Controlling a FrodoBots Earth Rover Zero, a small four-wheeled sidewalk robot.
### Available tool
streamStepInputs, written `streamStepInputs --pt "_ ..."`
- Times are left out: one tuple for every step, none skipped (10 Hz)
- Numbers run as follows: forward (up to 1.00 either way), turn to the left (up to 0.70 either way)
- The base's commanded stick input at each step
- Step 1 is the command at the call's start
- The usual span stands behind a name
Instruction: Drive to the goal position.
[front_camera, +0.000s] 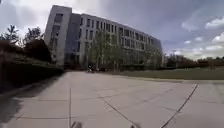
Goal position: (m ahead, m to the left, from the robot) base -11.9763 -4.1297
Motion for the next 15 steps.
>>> streamStepInputs --pt "0.0 -0.7" --pt "0.0 -0.7" --pt "0.0 -0.7" --pt "0.0 -0.7" --pt "0.0 -0.7" --pt "0.0 -0.7" --pt "0.0 -0.7" --pt "0.0 -0.7" --pt "0.0 -0.7" --pt "0.0 -0.7" --pt "0.0 -0.7" --pt "0.0 -0.7" --pt "0.0 -0.7" --pt "0.0 -0.7" --pt "0.0 -0.7"
